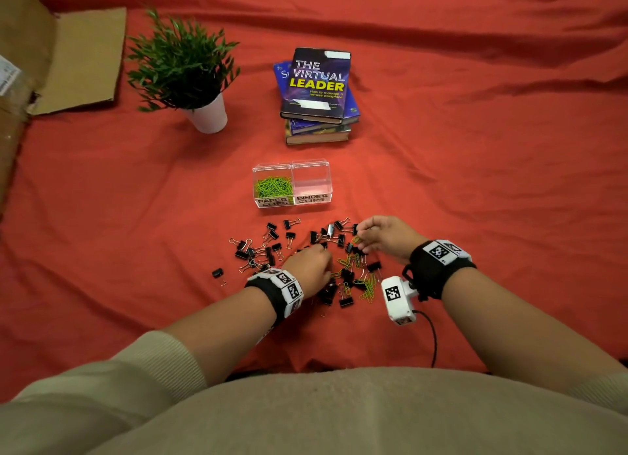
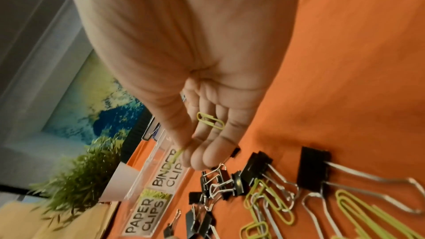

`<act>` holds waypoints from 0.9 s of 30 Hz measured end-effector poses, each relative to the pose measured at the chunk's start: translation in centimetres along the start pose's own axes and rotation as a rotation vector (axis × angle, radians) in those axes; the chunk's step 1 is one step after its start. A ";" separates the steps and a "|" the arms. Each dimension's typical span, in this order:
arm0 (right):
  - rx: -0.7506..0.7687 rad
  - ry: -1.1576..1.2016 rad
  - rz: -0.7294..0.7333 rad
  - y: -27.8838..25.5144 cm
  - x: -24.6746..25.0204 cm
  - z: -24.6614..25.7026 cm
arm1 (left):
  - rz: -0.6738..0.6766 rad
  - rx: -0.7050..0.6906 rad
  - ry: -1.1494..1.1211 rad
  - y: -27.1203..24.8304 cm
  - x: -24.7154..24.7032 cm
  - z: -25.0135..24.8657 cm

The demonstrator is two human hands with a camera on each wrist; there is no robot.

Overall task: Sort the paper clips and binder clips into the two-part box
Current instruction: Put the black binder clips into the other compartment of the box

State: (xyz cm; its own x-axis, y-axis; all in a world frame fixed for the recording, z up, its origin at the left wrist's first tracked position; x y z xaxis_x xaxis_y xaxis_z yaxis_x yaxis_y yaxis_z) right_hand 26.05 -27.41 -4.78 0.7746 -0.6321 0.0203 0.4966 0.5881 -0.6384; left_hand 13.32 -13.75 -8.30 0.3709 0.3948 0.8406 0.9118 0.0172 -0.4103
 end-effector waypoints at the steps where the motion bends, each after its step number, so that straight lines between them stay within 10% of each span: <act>1: -0.006 0.049 0.005 -0.1 -0.1 0.1 | -0.002 -0.006 0.002 0.0 -0.3 -0.4; 12: -0.129 0.223 -0.011 -0.8 -2.2 -0.3 | 0.076 0.021 -0.020 0.4 -0.7 -1.0; 19: -0.148 -0.821 -0.137 -0.1 -1.2 -2.3 | -0.075 0.115 -0.394 -0.2 2.3 0.3; 27: 0.023 -1.135 -0.249 0.3 -2.7 -2.7 | -0.059 0.188 -0.650 0.7 3.4 0.4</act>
State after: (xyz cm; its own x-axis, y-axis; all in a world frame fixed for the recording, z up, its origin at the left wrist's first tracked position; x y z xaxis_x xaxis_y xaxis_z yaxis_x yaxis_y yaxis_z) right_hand 23.03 -26.88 -7.17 0.5544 0.0776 0.8286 0.6823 0.5277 -0.5060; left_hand 15.10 -12.02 -5.86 0.0861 0.8591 0.5045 0.8594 0.1921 -0.4738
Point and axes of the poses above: each hand's wrist, its own y-axis towards the middle knuckle, its own x-axis out of the back of the hand, z = x × y, the point moved 2 cm from there along y, towards the middle knuckle, and after that the axes turned 1 degree about z, right-handed, at the moved point
